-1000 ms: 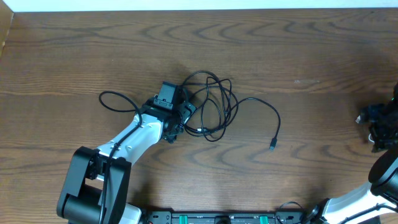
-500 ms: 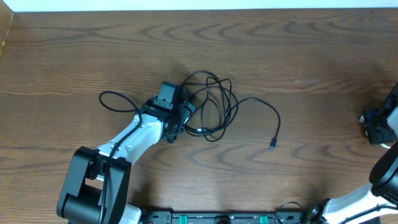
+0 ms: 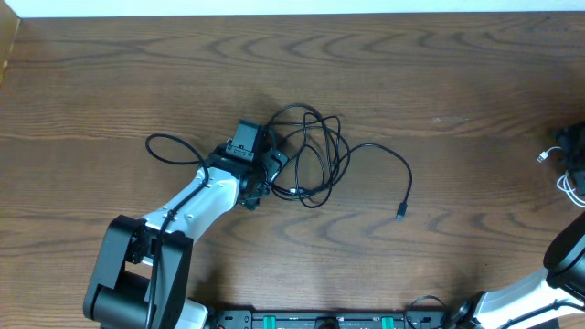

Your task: Untangle cables

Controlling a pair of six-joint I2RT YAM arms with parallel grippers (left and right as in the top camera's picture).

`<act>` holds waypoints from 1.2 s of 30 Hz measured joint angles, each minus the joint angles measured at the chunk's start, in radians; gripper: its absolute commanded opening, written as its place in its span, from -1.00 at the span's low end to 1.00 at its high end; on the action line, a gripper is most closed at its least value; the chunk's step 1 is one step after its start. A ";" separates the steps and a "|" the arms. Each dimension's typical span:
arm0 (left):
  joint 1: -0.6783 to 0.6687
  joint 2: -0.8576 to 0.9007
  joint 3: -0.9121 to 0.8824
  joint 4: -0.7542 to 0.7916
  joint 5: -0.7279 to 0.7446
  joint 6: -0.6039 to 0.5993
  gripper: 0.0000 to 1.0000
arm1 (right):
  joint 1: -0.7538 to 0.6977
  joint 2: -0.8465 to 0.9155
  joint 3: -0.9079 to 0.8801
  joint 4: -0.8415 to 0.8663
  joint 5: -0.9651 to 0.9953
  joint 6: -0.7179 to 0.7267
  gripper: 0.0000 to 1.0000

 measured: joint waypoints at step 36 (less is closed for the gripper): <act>0.000 0.000 0.000 0.000 0.000 0.000 0.91 | 0.684 0.000 0.245 -0.580 -0.646 -0.421 0.75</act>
